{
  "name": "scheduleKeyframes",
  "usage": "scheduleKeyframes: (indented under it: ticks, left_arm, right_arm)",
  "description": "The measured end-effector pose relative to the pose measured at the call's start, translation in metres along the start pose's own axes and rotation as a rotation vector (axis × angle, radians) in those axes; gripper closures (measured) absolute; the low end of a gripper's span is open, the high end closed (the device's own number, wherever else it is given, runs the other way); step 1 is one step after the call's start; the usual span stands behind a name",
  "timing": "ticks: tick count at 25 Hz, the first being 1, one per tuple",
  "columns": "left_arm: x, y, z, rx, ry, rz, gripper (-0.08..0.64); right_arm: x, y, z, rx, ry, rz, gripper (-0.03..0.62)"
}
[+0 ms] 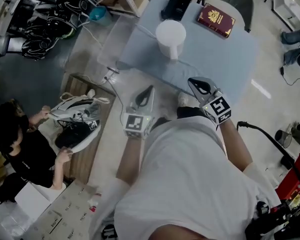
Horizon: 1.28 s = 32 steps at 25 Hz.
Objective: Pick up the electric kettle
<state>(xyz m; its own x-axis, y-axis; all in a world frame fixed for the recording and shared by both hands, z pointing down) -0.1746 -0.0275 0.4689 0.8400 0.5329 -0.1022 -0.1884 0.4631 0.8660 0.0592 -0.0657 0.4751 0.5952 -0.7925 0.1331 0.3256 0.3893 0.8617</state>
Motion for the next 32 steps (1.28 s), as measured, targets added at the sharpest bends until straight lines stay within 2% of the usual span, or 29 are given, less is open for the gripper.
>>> scheduleKeyframes:
  ticks: [3, 8, 14, 22, 32]
  left_arm:
    - [-0.003, 0.003, 0.001, -0.022, -0.035, 0.009, 0.557]
    - [0.001, 0.000, 0.010, -0.043, -0.086, -0.020, 0.557]
    - [0.005, -0.001, 0.019, -0.056, -0.117, -0.038, 0.557]
    - [-0.006, -0.008, 0.024, -0.059, -0.116, -0.026, 0.557]
    - [-0.044, -0.016, 0.050, -0.066, -0.045, -0.007, 0.557]
  right_arm:
    - [0.009, 0.001, 0.003, -0.012, -0.029, -0.015, 0.588]
    - [0.028, 0.008, 0.004, -0.027, -0.073, -0.052, 0.588]
    - [0.043, 0.014, 0.005, -0.057, -0.108, -0.059, 0.588]
    - [0.048, 0.011, 0.013, -0.076, -0.111, -0.048, 0.588]
    - [0.055, 0.002, 0.042, -0.110, -0.056, -0.008, 0.588]
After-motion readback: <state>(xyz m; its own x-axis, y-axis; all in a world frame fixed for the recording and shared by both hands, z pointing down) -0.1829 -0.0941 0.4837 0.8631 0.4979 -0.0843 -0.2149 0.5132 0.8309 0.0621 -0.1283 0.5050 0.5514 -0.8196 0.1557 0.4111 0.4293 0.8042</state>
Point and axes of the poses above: the fingertips, and each gripper's own axes: z forward along the fingers, x to its right, y out of its underside, the point moved 8 cm from there along -z, backward along the fingers, and after that the axes turned 7 degrees about -x, right-handed, at the moved point
